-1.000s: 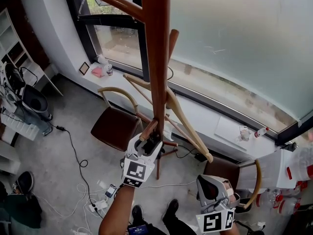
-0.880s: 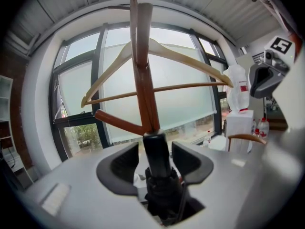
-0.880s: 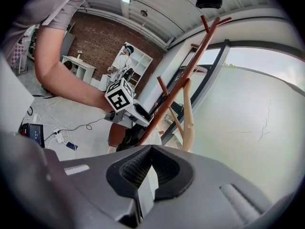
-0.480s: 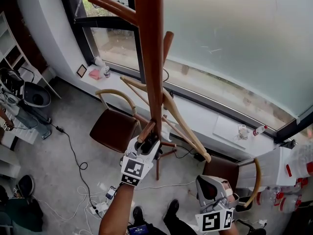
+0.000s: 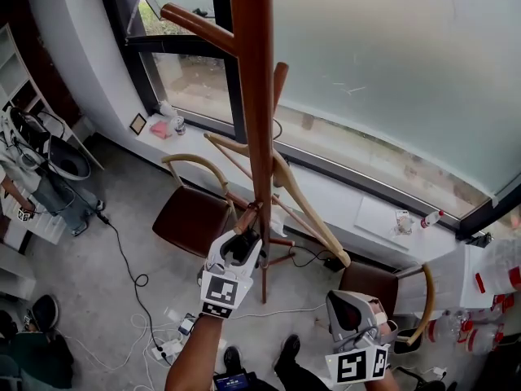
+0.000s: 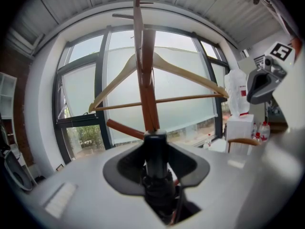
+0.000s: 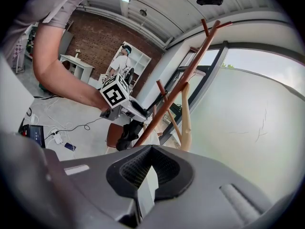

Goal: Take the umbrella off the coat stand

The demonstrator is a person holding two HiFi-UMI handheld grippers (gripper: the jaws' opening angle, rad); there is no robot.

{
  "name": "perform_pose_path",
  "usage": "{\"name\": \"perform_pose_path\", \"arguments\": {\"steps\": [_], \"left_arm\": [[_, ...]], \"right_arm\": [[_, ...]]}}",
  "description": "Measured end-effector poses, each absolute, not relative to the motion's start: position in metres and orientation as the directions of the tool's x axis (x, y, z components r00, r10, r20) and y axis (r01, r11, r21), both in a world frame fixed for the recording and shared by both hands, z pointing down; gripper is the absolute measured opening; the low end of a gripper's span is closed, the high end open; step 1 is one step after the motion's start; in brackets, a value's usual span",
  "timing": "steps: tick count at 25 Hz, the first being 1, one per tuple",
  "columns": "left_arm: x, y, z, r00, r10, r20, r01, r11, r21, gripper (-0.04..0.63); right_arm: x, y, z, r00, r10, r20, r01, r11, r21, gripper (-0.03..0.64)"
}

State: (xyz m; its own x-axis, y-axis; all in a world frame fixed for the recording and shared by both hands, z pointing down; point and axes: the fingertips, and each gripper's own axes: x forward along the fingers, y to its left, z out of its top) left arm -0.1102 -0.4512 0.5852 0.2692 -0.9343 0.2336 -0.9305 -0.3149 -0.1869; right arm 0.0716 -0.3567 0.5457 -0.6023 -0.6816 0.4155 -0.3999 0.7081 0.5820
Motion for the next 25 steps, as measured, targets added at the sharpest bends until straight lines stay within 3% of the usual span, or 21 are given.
{"name": "perform_pose_path", "arguments": {"steps": [25], "left_arm": [[-0.123,-0.359,0.489,0.296,-0.932,0.212,-0.885,-0.351,-0.307,0.146]], "right_arm": [[0.035,-0.322,0.478,-0.658,-0.696,0.288,-0.446,0.668,0.595,0.002]]}}
